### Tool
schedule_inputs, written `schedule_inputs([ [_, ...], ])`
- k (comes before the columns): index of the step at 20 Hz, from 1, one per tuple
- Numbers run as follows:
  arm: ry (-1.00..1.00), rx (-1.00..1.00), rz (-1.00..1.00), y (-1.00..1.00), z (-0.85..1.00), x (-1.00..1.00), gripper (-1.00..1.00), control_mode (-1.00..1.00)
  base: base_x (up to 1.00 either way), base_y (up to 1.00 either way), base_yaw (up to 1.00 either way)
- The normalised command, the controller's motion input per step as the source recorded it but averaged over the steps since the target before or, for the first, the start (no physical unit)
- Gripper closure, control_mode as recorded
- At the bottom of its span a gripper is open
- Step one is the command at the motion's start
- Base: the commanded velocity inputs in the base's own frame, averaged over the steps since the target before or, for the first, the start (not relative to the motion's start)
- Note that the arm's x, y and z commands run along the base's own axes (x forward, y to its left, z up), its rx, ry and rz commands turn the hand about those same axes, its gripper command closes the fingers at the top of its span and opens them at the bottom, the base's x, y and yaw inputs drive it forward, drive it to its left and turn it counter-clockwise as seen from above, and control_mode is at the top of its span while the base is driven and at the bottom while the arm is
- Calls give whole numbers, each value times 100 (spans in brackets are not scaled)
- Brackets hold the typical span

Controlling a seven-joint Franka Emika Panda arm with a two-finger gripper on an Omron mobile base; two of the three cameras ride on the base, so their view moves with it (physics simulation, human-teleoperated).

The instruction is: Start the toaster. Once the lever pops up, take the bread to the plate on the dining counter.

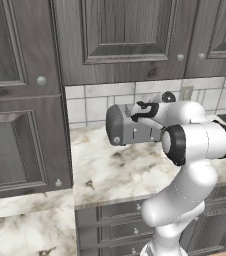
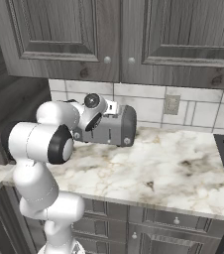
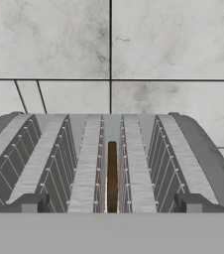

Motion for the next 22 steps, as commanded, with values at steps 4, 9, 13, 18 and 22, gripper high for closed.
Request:
schedule_inputs([
  [4, 0, 0, 0, 0, 0, 0, -100, -100, 0, 0, 0],
  [9, 0, 0, 0, 0, 0, 0, -100, -100, 0, 0, 0],
  [13, 0, 0, 0, 0, 0, 0, -100, -100, 0, 0, 0],
  [18, 0, 0, 0, 0, 0, 0, -100, -100, 0, 0, 0],
  [22, 0, 0, 0, 0, 0, 0, -100, -100, 0, 0, 0],
])
